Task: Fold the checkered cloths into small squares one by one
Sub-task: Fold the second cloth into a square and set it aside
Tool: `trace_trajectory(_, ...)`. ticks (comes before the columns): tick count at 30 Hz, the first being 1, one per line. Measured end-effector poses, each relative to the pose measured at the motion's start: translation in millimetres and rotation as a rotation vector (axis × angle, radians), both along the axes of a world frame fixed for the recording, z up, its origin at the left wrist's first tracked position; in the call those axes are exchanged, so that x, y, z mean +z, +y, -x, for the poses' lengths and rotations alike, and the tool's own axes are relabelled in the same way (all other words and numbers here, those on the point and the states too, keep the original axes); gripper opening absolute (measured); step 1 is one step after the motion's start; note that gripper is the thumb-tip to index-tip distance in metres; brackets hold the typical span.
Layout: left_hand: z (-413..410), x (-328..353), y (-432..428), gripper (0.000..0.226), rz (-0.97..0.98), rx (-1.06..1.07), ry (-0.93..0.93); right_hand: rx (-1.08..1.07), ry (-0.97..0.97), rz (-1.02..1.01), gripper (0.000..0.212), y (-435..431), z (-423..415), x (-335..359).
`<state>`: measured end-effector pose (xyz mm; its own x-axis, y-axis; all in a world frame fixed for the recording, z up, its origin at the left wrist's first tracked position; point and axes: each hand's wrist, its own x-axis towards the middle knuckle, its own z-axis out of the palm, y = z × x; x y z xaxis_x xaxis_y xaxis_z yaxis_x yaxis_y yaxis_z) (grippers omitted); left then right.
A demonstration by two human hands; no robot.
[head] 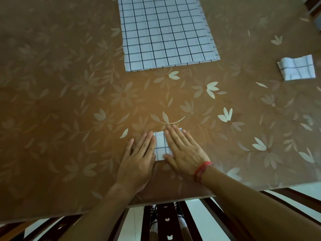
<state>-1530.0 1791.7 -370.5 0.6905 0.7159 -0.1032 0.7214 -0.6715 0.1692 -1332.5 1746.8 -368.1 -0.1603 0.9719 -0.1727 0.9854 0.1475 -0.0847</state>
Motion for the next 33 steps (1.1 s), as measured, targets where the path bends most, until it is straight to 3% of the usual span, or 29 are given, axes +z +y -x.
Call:
trace_trajectory(5, -4.5, 6.3, -0.7, 0.053, 0.061, 0.070, -0.017, -0.044, -0.058, 0.065, 0.072, -8.7, -21.1, 11.5)
trace_trajectory(11, -27.5, 30.4, 18.4, 0.039, 0.126, 0.199, -0.159, -0.085, -0.010, 0.085, 0.073, 0.7, -13.2, 28.2)
trace_trajectory(15, -45.4, 47.7, 34.4, 0.044, 0.245, 0.324, -0.178, -0.060, 0.063, 0.123, 0.072, 19.5, -17.9, 48.6)
trace_trajectory(20, -53.3, 69.8, 38.6, 0.044, 0.448, 0.388, -0.463, -0.047, 0.089, 0.113, 0.078, 41.3, -22.6, 64.8)
trace_trajectory(23, -51.5, 79.9, 38.5, 0.044, 0.491, 0.408, -0.607, -0.080, 0.250, 0.076, 0.051, 53.7, -26.1, 83.2)
trace_trajectory(26, -52.0, 98.2, 38.3, 0.045, 0.514, 0.428, -0.680, -0.150, 0.265, 0.086, 0.025, 56.6, -28.9, 109.0)
trace_trajectory(30, -56.7, 125.1, 42.2, 0.043, 0.605, 0.510, -0.827, -0.255, 0.384, 0.080, 0.017, 50.4, -37.3, 129.7)
trace_trajectory(33, -59.8, 137.0, 43.5, 0.043, 0.711, 0.690, -0.935, -0.548, 0.586, 0.158, 0.007, 36.2, -64.8, 121.2)
